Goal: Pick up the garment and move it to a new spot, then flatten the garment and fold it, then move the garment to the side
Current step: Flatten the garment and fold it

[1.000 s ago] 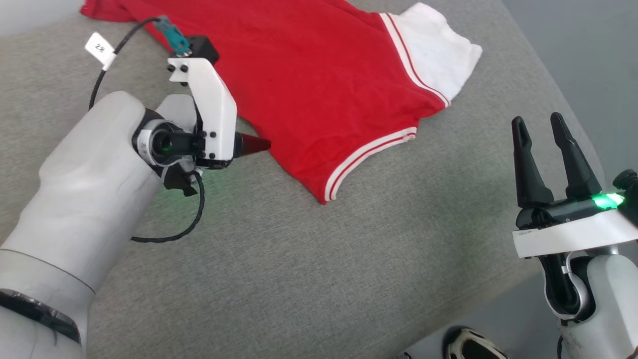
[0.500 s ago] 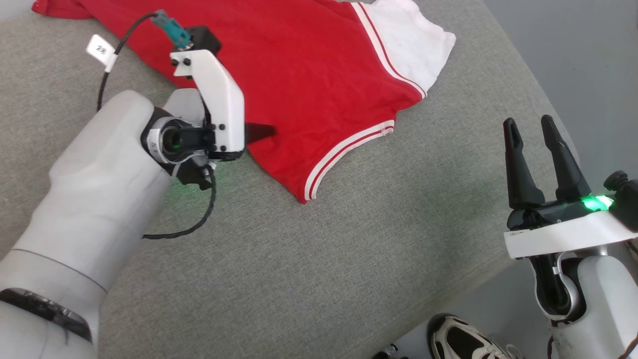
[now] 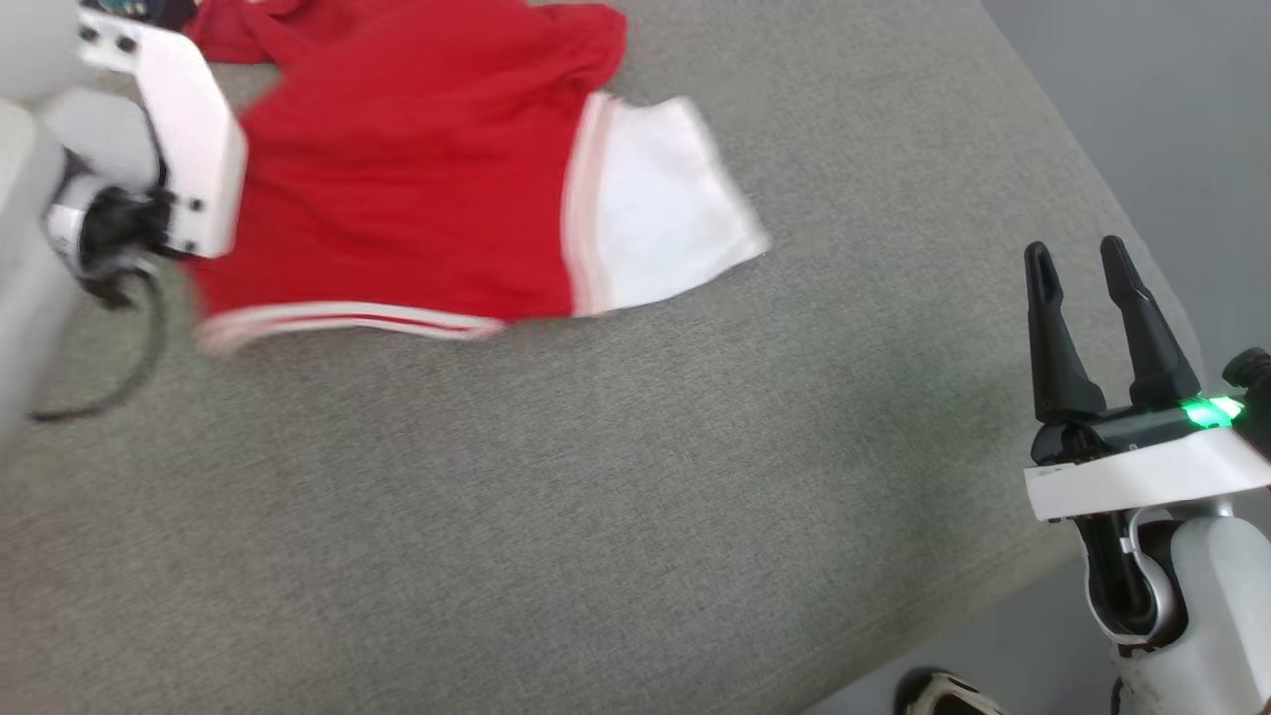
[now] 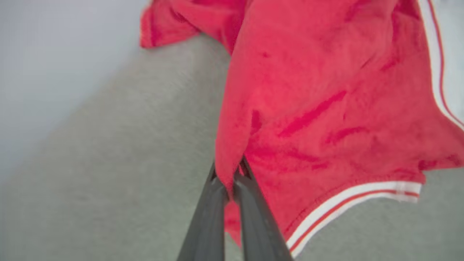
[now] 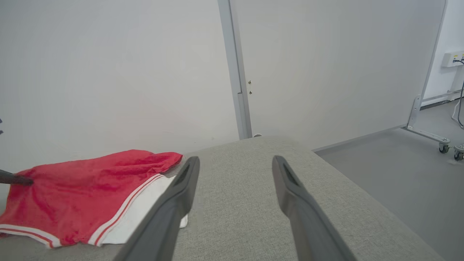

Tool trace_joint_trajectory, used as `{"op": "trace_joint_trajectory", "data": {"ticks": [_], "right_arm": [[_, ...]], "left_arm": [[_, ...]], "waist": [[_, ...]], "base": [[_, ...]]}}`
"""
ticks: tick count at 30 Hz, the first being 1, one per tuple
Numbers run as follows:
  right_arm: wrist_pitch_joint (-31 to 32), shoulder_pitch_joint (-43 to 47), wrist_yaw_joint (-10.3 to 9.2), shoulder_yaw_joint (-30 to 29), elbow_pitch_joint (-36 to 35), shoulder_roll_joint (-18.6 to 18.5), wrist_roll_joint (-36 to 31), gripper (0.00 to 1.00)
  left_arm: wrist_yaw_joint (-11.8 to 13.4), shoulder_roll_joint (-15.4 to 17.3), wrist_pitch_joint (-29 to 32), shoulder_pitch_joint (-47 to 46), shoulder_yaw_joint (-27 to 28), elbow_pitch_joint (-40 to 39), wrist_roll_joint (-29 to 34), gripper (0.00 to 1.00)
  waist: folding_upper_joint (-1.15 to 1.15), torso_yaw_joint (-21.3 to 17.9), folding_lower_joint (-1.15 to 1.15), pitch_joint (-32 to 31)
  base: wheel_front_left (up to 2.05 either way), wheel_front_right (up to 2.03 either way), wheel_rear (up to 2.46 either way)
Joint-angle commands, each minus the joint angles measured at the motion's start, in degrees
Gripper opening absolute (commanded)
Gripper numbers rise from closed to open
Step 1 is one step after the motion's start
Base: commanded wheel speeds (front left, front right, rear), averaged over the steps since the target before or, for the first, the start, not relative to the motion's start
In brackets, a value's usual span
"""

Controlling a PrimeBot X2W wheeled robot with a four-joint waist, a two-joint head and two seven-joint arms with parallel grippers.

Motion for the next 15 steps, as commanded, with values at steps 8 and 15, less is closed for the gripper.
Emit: {"op": "trace_joint_trajectory", "data": {"ticks": [8,15], "right_arm": [[-0.11,-0.29,-0.02,1.24,-0.69,-0.14,-0.11,1.0],[-0.11,-1.47,-0.02,2.45,-0.73,0.59,0.55,1.0]], "left_arm": [[-0.89,-10.02,-4.85,-3.32,-7.68,-6.39,9.69,0.0],[-1.65,-20.48,-6.3,0.03,-11.09,-4.71,9.04,0.0]], "waist": [[0.0,1.03,0.0,0.0],[0.0,-0.16,0.0,1.54]], "base": [[0.0,0.0,0.0],[0.0,0.0,0.0]]}}
